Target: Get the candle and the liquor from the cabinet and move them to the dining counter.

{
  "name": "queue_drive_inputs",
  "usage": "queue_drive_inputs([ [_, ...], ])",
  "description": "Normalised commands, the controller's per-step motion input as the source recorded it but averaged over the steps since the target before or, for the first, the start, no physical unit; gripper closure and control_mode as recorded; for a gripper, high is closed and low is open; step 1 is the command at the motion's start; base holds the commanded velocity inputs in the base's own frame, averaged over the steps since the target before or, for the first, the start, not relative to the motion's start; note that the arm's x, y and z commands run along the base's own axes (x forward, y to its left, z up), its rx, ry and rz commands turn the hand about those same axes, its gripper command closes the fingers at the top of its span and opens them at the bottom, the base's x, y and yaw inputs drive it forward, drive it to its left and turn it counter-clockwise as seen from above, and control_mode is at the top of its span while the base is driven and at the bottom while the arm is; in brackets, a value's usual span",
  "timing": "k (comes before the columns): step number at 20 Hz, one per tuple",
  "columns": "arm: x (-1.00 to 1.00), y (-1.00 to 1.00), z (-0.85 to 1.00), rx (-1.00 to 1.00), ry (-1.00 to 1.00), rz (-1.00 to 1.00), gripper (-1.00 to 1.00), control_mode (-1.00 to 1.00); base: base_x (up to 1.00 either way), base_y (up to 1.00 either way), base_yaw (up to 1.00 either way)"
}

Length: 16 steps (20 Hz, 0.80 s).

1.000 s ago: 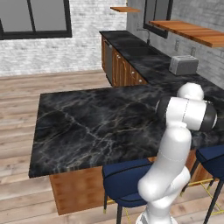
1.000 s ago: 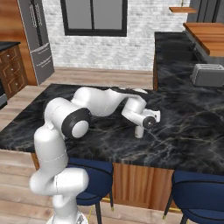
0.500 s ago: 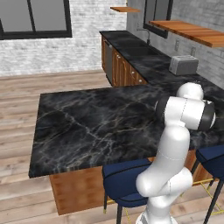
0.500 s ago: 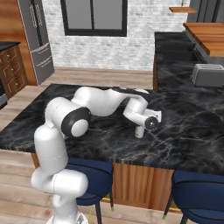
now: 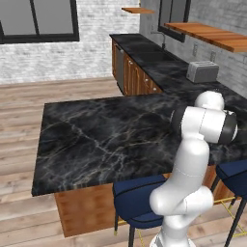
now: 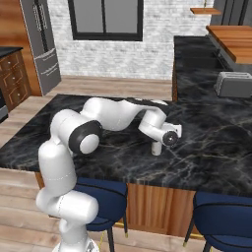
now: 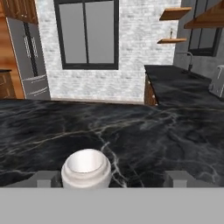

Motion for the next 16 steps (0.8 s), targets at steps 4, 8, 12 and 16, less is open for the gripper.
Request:
queue_drive_inputs([
  [4,0.00,0.00,0.41,0.00,0.00,0.00,-1.00,-1.00,0.00,0.00,0.00],
  [8,0.00,0.01,0.60,0.00,0.00,-0.02,-1.00,-1.00,0.00,0.00,0.00],
  [12,-0.03,0.00,0.76,0.00,0.00,0.00,-1.00,-1.00,0.00,0.00,0.00],
  [16,-0.31,0.01,0.84,0.00,0.00,-0.01,-1.00,-1.00,0.00,0.00,0.00],
])
